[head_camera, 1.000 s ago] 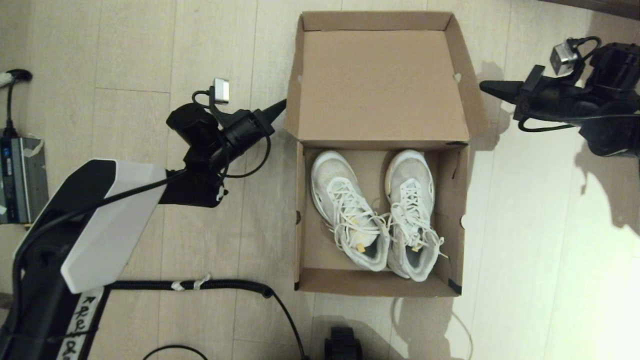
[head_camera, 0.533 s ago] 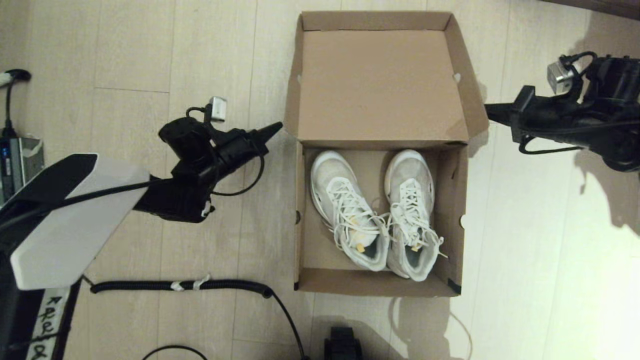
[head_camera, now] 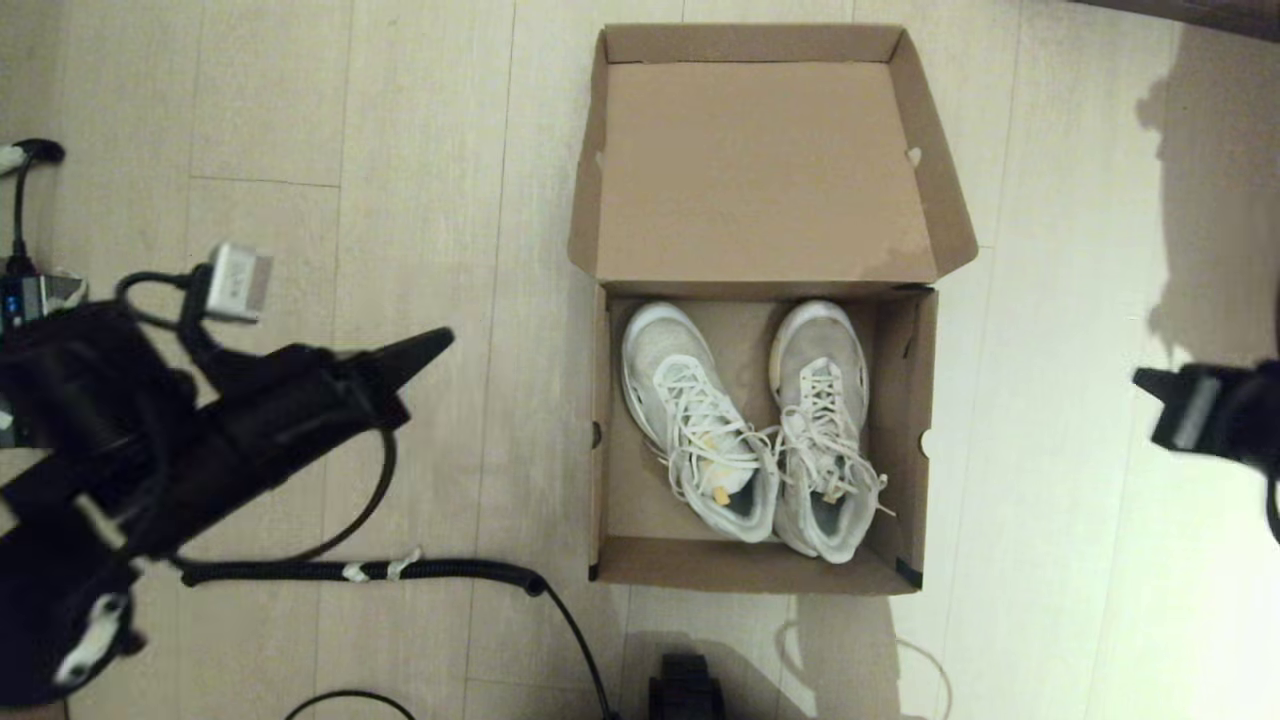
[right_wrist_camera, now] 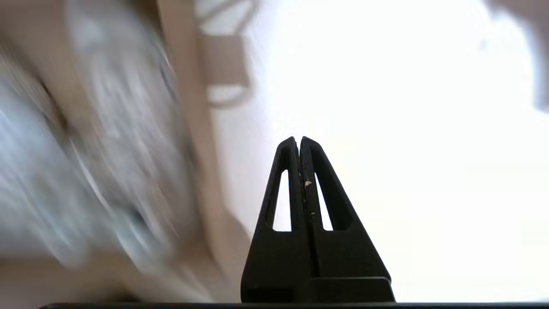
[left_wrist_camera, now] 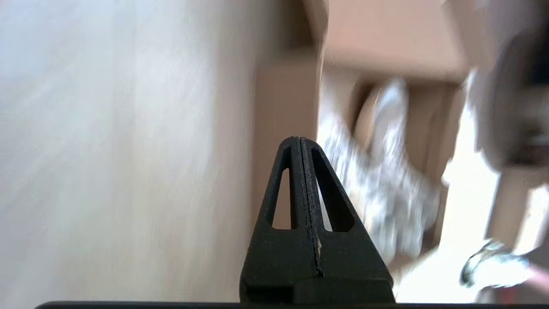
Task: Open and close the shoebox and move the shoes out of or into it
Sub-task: Close the shoe box
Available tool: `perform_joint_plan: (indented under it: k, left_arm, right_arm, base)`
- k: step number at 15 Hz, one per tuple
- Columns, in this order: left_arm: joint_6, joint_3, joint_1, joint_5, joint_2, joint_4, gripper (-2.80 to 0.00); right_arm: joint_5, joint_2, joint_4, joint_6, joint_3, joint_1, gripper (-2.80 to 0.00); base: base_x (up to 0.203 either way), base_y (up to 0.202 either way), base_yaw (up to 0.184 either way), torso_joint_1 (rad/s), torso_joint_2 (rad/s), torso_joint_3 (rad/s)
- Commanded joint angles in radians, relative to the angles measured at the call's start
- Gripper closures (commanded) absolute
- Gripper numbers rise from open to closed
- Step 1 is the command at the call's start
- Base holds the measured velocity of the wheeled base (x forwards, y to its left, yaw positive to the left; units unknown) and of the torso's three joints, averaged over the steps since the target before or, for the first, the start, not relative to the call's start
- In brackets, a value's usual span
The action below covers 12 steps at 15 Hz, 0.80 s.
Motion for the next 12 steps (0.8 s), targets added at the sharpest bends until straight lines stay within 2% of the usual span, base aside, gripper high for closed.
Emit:
perform_joint_plan:
  k: [1, 3, 5, 7, 9, 12]
  left_arm:
    - [0.054, 0.264, 0.012, 0.044, -0.364, 0.01, 0.0]
    - [0.119, 0.422, 0.105, 0.092, -0.602, 0.089, 0.0]
    - [0.156, 0.468, 0.226, 0.11, -0.847, 0.248, 0.0]
    - [0.206, 0.49, 0.281, 0.092, -1.112, 0.463, 0.0]
    - [0.258, 0.508, 0.324, 0.107, -1.265, 0.649, 0.0]
    - [0.308, 0.513, 0.362, 0.227, -1.28, 1.072, 0.0]
  right_arm:
    - [-0.033, -0.333, -0.006, -0.071, 0.236, 0.014, 0.0]
    - [-0.036, -0.512, -0.09, -0.131, 0.498, -0.026, 0.0]
    - [-0.008, -0.69, -0.111, -0.149, 0.637, -0.093, 0.0]
    - [0.056, -0.919, 0.027, -0.156, 0.65, -0.122, 0.0]
    - [0.126, -1.114, 0.182, -0.168, 0.64, -0.136, 0.0]
    - [0.202, -1.165, 0.268, -0.168, 0.664, -0.156, 0.0]
  base:
    - [0.0, 0.0, 0.0, 0.0, 0.0, 0.0]
    - [0.0, 0.0, 0.0, 0.0, 0.0, 0.0]
    - [0.0, 0.0, 0.0, 0.0, 0.0, 0.0]
    - [0.0, 0.0, 0.0, 0.0, 0.0, 0.0]
    - [0.0, 0.0, 0.0, 0.0, 0.0, 0.0]
    - [0.0, 0.0, 0.0, 0.0, 0.0, 0.0]
